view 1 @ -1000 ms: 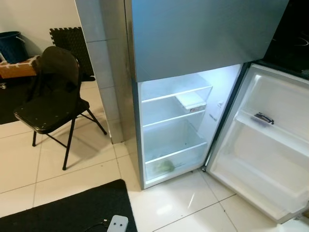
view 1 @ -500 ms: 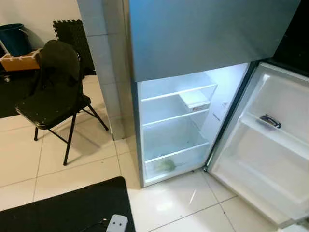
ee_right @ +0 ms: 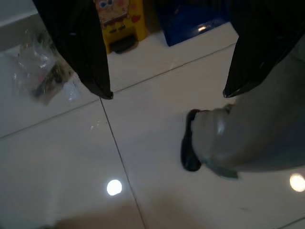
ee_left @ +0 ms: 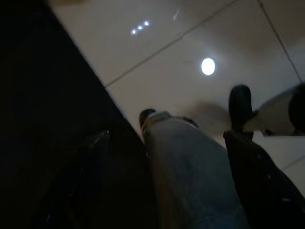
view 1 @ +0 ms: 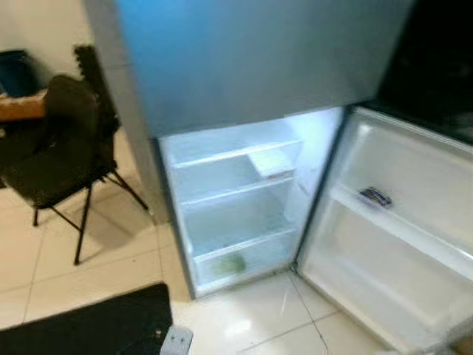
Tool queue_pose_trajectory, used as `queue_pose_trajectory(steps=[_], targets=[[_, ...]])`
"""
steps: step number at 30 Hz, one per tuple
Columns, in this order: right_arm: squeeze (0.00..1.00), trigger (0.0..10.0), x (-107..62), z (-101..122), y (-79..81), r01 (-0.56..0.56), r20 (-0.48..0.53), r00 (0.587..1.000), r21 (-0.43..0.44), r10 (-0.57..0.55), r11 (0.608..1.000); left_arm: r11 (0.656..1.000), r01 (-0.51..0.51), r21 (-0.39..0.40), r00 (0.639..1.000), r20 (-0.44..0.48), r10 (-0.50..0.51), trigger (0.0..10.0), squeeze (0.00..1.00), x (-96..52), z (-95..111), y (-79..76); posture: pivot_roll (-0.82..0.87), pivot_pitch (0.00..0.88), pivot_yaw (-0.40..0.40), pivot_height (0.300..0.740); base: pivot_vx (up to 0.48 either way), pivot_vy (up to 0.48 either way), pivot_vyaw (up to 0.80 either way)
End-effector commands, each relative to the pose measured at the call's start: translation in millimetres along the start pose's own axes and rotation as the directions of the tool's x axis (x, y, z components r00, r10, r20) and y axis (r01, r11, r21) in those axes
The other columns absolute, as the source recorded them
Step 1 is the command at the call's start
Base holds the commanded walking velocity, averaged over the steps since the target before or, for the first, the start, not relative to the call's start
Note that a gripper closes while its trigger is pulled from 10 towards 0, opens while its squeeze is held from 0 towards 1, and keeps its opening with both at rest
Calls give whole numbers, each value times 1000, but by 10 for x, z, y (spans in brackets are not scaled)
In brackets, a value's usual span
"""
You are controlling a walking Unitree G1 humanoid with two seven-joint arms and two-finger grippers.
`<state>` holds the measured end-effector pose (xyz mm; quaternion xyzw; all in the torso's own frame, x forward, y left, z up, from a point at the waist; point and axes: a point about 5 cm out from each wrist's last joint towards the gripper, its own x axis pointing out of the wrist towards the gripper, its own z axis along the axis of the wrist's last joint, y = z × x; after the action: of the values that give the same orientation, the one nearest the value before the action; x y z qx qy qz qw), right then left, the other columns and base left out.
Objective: Restocking fridge
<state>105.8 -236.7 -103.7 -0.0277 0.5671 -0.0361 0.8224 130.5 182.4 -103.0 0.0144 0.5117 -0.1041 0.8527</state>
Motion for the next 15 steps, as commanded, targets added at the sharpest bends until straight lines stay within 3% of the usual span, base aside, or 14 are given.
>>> queue_pose_trajectory(steps=[1, 6, 15], targets=[[0, 10000, -3, -15, -8, -2, -5, 1000, -6, 2, 1000, 1000, 14, -5, 1000, -27, -14, 10000, 0, 0, -66, -45, -13, 0, -47, 740, 0, 0, 0], [0, 10000, -1, 9, -13, -2, 1, 1000, -5, 2, 1000, 999, 34, -2, 999, -19, -34, 10000, 0, 4, -46, -59, -14, 0, -47, 740, 0, 0, 0], [0, 10000, -1, -1, -3, -4, -2, 1000, -4, 4, 1000, 999, 42, -5, 999, -23, -42, 10000, 0, 7, -54, -79, -16, 0, -45, 740, 0, -327, 0]])
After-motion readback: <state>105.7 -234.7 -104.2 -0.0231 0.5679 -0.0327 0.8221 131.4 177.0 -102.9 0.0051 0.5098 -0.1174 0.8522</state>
